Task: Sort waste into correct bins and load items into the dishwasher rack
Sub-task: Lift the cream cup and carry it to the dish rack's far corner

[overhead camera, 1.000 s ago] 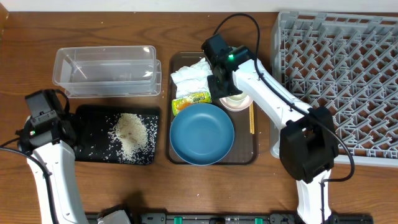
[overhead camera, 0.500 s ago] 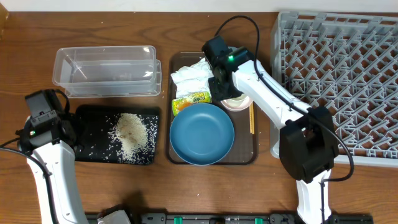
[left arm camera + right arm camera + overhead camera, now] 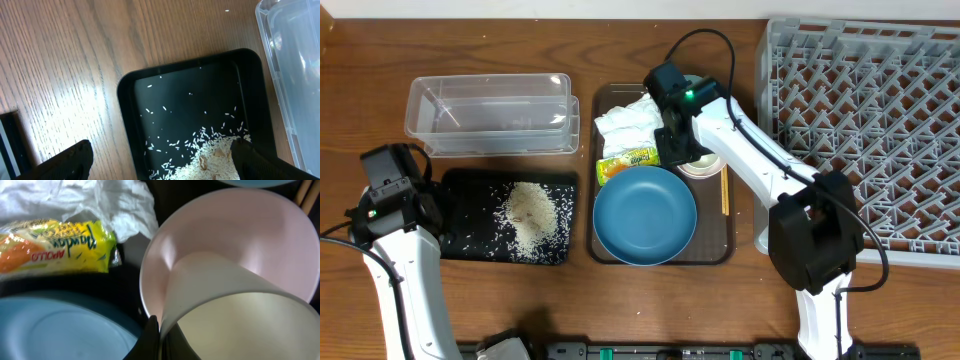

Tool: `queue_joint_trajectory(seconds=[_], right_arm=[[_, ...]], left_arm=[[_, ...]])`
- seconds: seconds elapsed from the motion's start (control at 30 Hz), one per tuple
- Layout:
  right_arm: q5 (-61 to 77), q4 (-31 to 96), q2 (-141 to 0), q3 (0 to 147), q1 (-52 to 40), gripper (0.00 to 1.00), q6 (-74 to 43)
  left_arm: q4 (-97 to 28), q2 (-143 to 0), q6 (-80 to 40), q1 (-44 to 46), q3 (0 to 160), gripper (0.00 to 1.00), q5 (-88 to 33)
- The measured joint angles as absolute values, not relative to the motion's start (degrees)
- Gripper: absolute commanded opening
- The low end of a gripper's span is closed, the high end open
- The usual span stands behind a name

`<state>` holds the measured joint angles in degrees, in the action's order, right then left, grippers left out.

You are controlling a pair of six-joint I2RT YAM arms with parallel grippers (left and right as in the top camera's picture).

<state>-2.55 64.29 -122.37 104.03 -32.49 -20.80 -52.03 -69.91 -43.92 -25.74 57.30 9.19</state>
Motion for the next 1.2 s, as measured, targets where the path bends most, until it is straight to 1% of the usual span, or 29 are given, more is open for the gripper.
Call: queue_joint_trajectory(seconds=[0.3, 0.47, 0.6, 0.77, 0.93, 1.1, 1.2], right_arm=[[-2.1, 73.7, -121.4, 116.8, -31.1, 0.01, -17.7], [-2.0, 76.0, -120.0, 125.7, -25.4, 0.01, -15.4], [0.4, 75.9, -118.9, 131.9, -16.5, 0.01, -13.5], [5.8, 74.6, -117.8, 134.7, -1.8, 0.01, -11.2], [15.7, 71.4, -118.0, 134.7, 13.7, 0.01, -7.4], [27.5, 65.5, -118.0, 132.7, 25.5, 0.01, -4.4], [34.3, 59.8, -118.0, 128.4, 31.2, 0.01, -3.2]], left_arm=[[-52.1, -69.9, -43.9, -25.7, 57.3, 0.91, 9.2], [-52.0, -69.9, -43.9, -25.7, 57.3, 0.91, 9.2], [-52.0, -69.9, -43.9, -25.7, 57.3, 0.91, 9.2], [-52.0, -69.9, -43.9, -25.7, 57.3, 0.91, 9.2], [-52.0, -69.9, -43.9, -25.7, 57.3, 0.91, 9.2], [-52.0, -69.9, -43.9, -25.7, 57.3, 0.91, 9.2], [-52.0, -69.9, -43.9, -25.7, 57.3, 0.91, 9.2]])
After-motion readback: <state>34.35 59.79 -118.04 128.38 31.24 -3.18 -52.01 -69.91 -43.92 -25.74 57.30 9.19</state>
